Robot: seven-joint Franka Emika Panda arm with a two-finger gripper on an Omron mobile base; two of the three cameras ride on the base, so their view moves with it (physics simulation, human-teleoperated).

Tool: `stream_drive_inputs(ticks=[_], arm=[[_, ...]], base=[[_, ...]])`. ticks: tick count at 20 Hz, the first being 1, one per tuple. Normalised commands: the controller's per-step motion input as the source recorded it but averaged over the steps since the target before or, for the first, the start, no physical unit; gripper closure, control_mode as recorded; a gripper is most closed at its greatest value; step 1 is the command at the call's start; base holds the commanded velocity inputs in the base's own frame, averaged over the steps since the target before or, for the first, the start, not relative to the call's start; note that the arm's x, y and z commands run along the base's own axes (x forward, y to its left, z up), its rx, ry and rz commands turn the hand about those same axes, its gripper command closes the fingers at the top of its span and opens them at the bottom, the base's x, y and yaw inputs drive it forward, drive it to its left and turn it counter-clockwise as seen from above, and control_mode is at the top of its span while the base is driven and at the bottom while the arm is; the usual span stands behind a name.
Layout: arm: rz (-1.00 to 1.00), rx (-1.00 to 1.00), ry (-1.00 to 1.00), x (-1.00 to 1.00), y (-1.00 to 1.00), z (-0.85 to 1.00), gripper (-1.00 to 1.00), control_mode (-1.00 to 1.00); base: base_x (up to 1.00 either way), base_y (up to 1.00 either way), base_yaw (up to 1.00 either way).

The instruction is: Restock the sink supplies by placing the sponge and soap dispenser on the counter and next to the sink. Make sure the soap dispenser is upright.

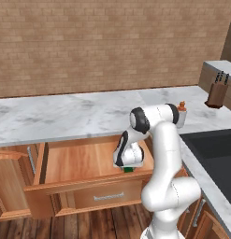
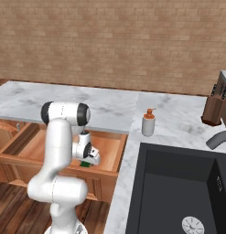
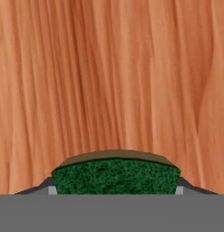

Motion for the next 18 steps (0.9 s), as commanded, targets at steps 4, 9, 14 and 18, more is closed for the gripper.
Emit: stream_drive_inputs(ticks=[4,9,14,18], arm=[[-0.04,0.00,-0.02,-0.07,-0.01,0.50,1.00,-1.00],[-0.04,0.01,0.00,-0.20,-0.01,0.75,1.00,-1.00],[-0.06,0.00,0.00,-0.15,-0.04,0.96,1.00,-1.00],[-0.14,0.00,0.00,-0.03,-0.37,1.00,1.00,-1.00]], base=[[0.00,0.00,0.00],[0.00,0.00,0.00],[0.00,0.00,0.00],[0.00,0.00,0.00]])
